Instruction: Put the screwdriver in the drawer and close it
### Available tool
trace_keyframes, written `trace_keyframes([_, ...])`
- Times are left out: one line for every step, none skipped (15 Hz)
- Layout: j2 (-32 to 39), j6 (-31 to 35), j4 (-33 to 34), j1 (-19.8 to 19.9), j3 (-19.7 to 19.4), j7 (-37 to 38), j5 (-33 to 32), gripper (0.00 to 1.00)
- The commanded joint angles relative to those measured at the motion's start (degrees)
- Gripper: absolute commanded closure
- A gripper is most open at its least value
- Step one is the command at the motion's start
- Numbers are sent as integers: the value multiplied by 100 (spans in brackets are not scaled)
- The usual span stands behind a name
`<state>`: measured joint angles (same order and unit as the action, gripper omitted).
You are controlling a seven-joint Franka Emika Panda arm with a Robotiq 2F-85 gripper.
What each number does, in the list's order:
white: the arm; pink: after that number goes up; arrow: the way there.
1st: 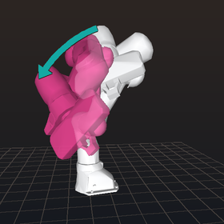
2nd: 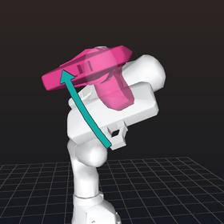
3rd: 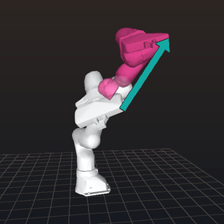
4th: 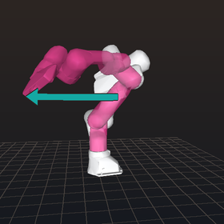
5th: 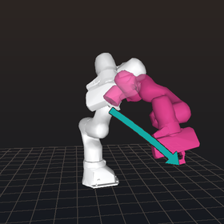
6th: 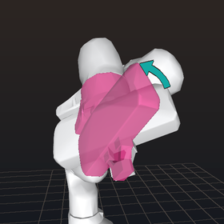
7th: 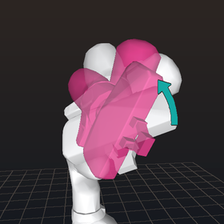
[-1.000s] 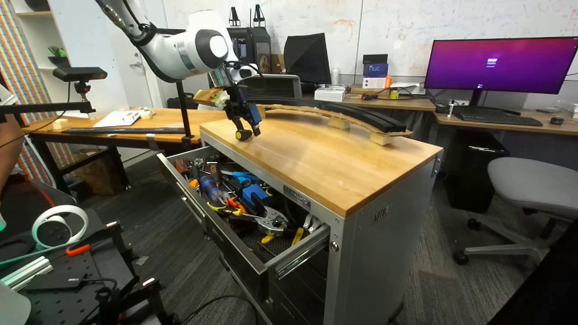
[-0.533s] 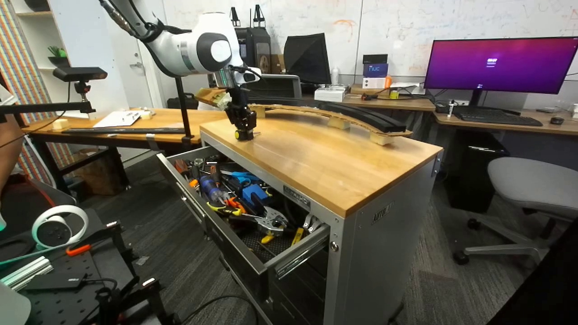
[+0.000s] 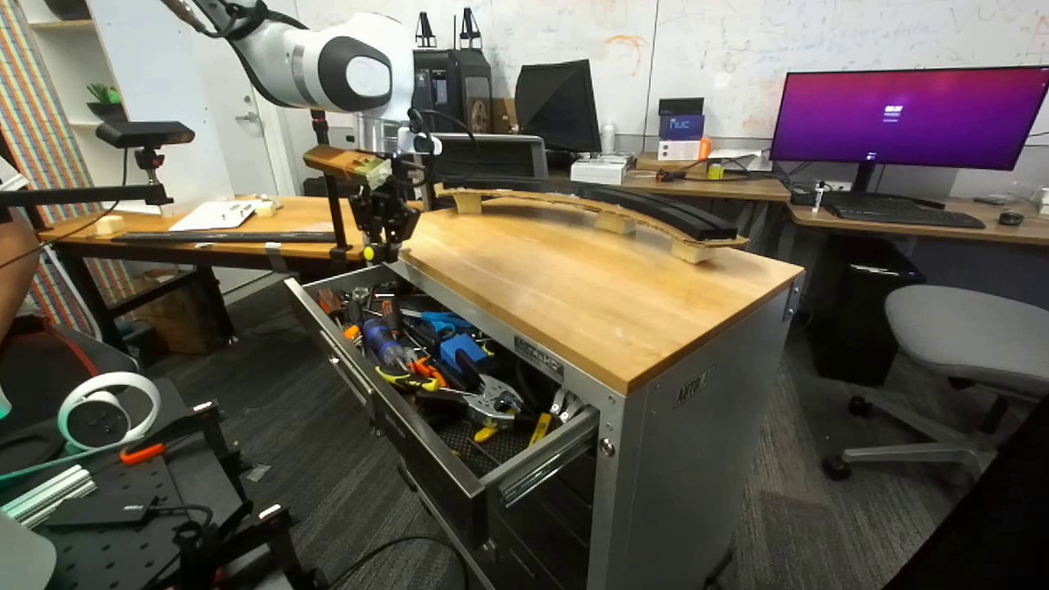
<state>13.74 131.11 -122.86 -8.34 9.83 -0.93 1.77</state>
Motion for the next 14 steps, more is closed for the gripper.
trace_keyframes([-237, -584, -290, -79, 99, -524, -118, 86])
trace_keyframes([-230, -569, -349, -124, 108, -501, -202, 86])
trace_keyframes([-177, -529, -363, -176, 130, -494, -266, 85])
trace_keyframes([-141, -487, -381, -213, 140, -433, -275, 78])
trace_keyframes([-100, -345, -431, -232, 166, -431, -177, 41])
trace_keyframes([-78, -359, -433, -239, 181, -462, -117, 39])
trace_keyframes([-73, -296, -453, -241, 180, -378, -53, 33])
trace_keyframes([-89, -298, -493, -234, 157, -293, -42, 25])
trace_keyframes([-151, -312, -600, -233, 57, -5, -170, 17])
trace_keyframes([-186, -416, -659, -204, 13, 80, -177, 11])
trace_keyframes([-324, -426, -848, -184, -94, 363, -266, 2])
trace_keyframes([-426, -507, -978, -138, -172, 548, -230, 0])
trace_keyframes([-599, -498, -1219, -91, -276, 775, -240, 0])
trace_keyframes([-663, -520, -1356, -59, -361, 986, -248, 0])
